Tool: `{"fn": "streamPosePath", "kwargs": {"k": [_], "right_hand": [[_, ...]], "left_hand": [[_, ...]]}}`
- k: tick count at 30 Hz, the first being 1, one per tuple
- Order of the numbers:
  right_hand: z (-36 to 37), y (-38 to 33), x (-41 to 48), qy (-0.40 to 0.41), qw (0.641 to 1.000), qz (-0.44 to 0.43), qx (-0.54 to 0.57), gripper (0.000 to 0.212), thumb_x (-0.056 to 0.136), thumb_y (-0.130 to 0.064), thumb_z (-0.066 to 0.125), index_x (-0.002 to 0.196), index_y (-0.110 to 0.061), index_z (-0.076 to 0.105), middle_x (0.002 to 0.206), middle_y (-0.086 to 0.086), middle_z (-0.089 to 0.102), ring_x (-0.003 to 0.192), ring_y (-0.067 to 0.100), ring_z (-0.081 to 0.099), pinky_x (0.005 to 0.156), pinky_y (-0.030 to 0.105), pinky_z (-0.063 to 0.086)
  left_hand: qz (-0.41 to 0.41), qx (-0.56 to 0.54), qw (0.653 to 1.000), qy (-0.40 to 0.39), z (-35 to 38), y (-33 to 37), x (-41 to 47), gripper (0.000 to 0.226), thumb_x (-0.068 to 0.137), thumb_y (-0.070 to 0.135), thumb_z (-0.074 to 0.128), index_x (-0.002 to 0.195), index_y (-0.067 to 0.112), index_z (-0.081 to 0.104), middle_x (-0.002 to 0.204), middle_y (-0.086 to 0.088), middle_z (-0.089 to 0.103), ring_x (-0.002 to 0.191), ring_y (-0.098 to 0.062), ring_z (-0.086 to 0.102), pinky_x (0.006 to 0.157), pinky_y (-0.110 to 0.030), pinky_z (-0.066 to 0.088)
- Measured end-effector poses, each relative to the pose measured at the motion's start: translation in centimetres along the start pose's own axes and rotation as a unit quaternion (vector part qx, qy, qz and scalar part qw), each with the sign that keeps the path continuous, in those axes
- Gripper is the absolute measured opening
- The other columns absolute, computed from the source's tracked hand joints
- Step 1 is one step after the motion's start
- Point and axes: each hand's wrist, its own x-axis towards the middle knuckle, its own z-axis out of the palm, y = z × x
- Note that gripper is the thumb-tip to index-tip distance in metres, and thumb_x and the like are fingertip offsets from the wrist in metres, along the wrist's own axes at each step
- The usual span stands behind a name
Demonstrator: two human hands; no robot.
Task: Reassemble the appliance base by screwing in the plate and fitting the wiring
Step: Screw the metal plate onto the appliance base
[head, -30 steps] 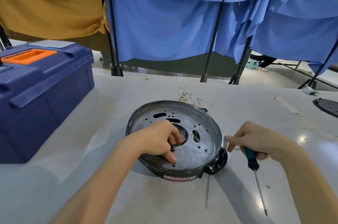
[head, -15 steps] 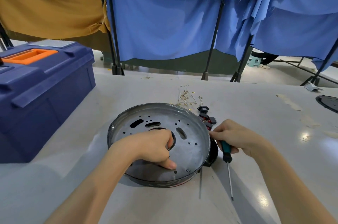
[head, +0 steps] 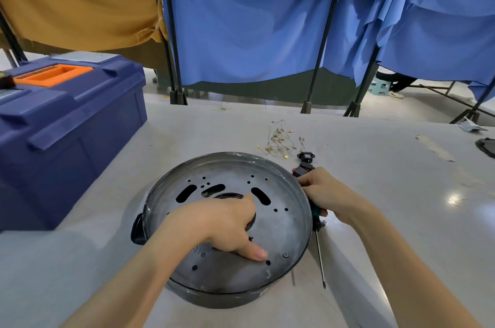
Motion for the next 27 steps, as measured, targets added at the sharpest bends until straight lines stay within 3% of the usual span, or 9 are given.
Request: {"fn": "streamPosePath", "kwargs": {"k": [4, 8, 11, 13, 15, 18, 22, 25, 27], "right_hand": [[0.4, 0.0, 0.7, -0.002, 1.000, -0.021, 0.012, 0.026, 0.092, 0.000, 0.053, 0.077, 0.000, 0.075, 0.054, 0.008, 0.044, 0.039, 0.013, 0.030, 0.036, 0.018, 0.023], [-0.2, 0.3, 0.8, -0.043, 0.999, 0.004, -0.001, 0.023, 0.093, -0.004, 0.054, 0.085, 0.000, 0.076, 0.055, 0.010, 0.047, 0.040, 0.017, 0.031, 0.037, 0.020, 0.024], [-0.9, 0.6, 0.5, -0.089, 0.996, 0.010, 0.009, 0.021, 0.088, -0.003, 0.057, 0.093, -0.007, 0.077, 0.065, 0.012, 0.054, 0.049, 0.021, 0.039, 0.042, 0.024, 0.028], [-0.9, 0.8, 0.5, -0.095, 0.995, 0.003, 0.039, 0.024, 0.086, 0.002, 0.058, 0.095, -0.008, 0.077, 0.075, 0.018, 0.054, 0.058, 0.027, 0.040, 0.048, 0.030, 0.029], [-0.7, 0.8, 0.7, -0.073, 0.996, -0.007, 0.054, 0.025, 0.088, 0.005, 0.057, 0.093, -0.007, 0.078, 0.072, 0.018, 0.053, 0.046, 0.023, 0.040, 0.039, 0.022, 0.029], [-0.7, 0.3, 1.6, -0.047, 0.998, -0.012, 0.035, 0.032, 0.088, 0.008, 0.053, 0.085, -0.010, 0.080, 0.055, 0.010, 0.054, 0.034, 0.011, 0.032, 0.032, 0.017, 0.020], [0.0, -0.8, 2.8, -0.044, 0.998, -0.036, 0.028, 0.038, 0.087, 0.007, 0.048, 0.083, -0.013, 0.080, 0.046, 0.003, 0.050, 0.037, 0.012, 0.028, 0.035, 0.019, 0.019], [0.0, -0.6, 3.1, -0.047, 0.998, -0.026, 0.038, 0.023, 0.093, -0.006, 0.056, 0.088, -0.006, 0.078, 0.047, 0.001, 0.046, 0.038, 0.011, 0.029, 0.036, 0.019, 0.021], [-0.7, -0.2, 2.7, -0.078, 0.997, -0.005, 0.010, 0.023, 0.093, -0.014, 0.058, 0.079, -0.008, 0.076, 0.051, 0.003, 0.047, 0.039, 0.012, 0.033, 0.036, 0.020, 0.024]], "left_hand": [[-0.010, -0.001, 1.000, 0.010, 0.3, 0.0, -0.2, 0.063, 0.077, 0.060, 0.069, 0.110, 0.016, 0.039, 0.092, 0.005, 0.050, 0.080, -0.014, 0.049, 0.060, -0.026, 0.037], [0.006, 0.036, 0.996, 0.086, 0.7, 0.1, -0.7, 0.055, 0.069, 0.062, 0.075, 0.074, 0.021, 0.038, 0.077, 0.006, 0.040, 0.067, -0.009, 0.040, 0.054, -0.027, 0.031], [0.005, 0.111, 0.983, 0.148, 0.6, 0.9, -1.0, 0.061, 0.066, 0.064, 0.075, 0.088, 0.022, 0.037, 0.079, 0.010, 0.033, 0.070, -0.010, 0.035, 0.056, -0.024, 0.025], [0.025, 0.177, 0.965, 0.191, 0.6, 1.3, -0.8, 0.072, 0.064, 0.066, 0.076, 0.103, 0.022, 0.035, 0.086, 0.007, 0.034, 0.081, -0.015, 0.032, 0.068, -0.028, 0.026], [0.071, 0.205, 0.950, 0.226, 0.6, 1.4, -0.1, 0.081, 0.065, 0.065, 0.075, 0.121, 0.023, 0.033, 0.109, 0.001, 0.034, 0.097, -0.018, 0.029, 0.081, -0.033, 0.025], [0.158, 0.180, 0.946, 0.221, 0.8, 1.5, 0.7, 0.078, 0.077, 0.062, 0.067, 0.141, 0.035, 0.031, 0.138, 0.002, 0.023, 0.125, -0.017, 0.023, 0.102, -0.036, 0.023], [0.163, 0.201, 0.945, 0.199, 1.3, 1.8, 2.1, 0.067, 0.086, 0.065, 0.053, 0.139, 0.025, 0.043, 0.134, 0.001, 0.036, 0.124, -0.019, 0.035, 0.105, -0.038, 0.021], [0.141, 0.233, 0.940, 0.205, 1.1, 2.0, 2.7, 0.070, 0.083, 0.070, 0.051, 0.131, 0.020, 0.050, 0.125, -0.003, 0.040, 0.115, -0.023, 0.040, 0.100, -0.038, 0.024], [0.143, 0.228, 0.941, 0.203, 0.8, 2.0, 2.7, 0.072, 0.081, 0.072, 0.052, 0.130, 0.020, 0.050, 0.122, -0.003, 0.041, 0.112, -0.023, 0.040, 0.098, -0.036, 0.026]]}}
